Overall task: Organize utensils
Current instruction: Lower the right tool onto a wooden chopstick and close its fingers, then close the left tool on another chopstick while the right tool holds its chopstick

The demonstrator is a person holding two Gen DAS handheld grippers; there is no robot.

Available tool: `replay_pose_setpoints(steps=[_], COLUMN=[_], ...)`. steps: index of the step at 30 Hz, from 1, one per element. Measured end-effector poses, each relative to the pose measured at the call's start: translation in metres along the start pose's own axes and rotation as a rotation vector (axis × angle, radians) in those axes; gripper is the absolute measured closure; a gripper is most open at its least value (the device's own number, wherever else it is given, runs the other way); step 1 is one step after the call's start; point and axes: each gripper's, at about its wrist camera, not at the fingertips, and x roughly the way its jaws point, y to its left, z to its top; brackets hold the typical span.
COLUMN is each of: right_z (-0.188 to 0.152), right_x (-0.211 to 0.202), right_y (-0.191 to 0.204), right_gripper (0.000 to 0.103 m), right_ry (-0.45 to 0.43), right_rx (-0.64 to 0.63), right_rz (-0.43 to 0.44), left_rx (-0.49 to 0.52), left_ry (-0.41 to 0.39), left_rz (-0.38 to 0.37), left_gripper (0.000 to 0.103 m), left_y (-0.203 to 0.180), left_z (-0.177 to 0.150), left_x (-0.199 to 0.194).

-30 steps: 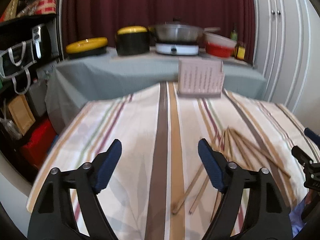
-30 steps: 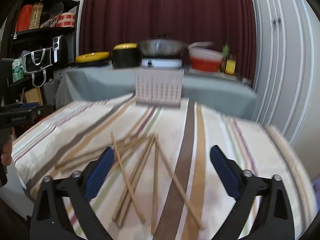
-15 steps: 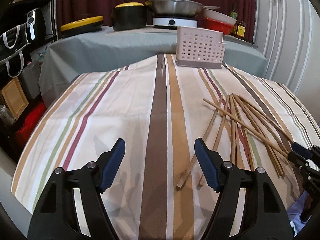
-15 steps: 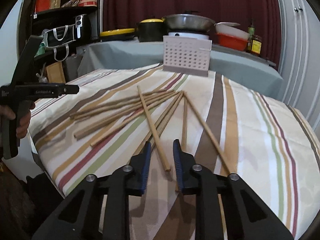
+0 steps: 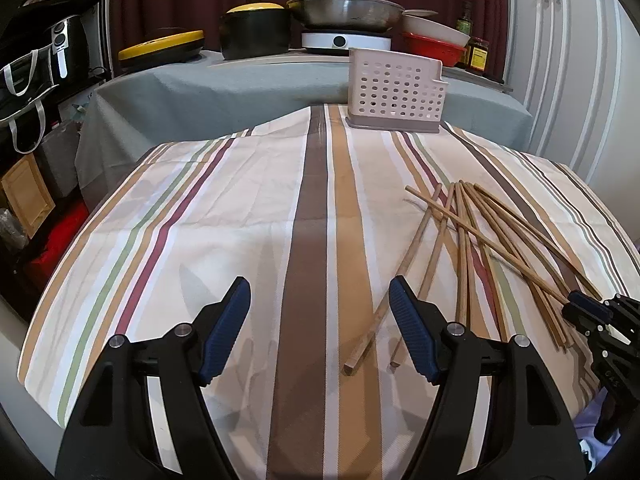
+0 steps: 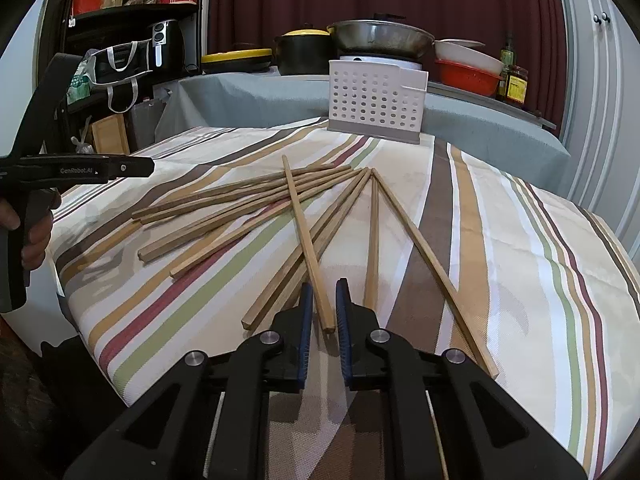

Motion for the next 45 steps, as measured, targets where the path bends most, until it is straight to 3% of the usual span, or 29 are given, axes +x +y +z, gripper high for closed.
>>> replay_pose_setpoints(steps=[21,26,33,38,45], right_z=[0.002,0.003,0.004,0.004,0.006], right_x=[-0.005,-0.005,-0.004,-0.004,-0.007], right_y=[0.007,0.009,0.01,0.009,0.01], right_gripper=[0.097,0.097,0.097,0.097,0.097], right_ry=[-0.044,-0.048,-0.049,-0.049,-0.073], right_rx=[-0.025,-0.034,-0.033,-0.032,-0.028], right_rz=[-0.01,-0.007,-0.004,-0.004,-0.007], left_rx=[0.044,0.096,0.144,0.151,0.187], left_ry=[-0.006,0.013,0.038,0.032,0.025], left_rz=[-0.02,-0.026,-0.054,-0.126,-0.11], left_gripper=[0.034,0.052,0.059,0.088,0.095], left_y=[-0.006,-0.008,-0.012,-0.014,-0.022], left_z=[-0.011,-0.02,-0.032,-0.035,-0.036], left_x=[0.007,0.013,0.022,0.022,0.02])
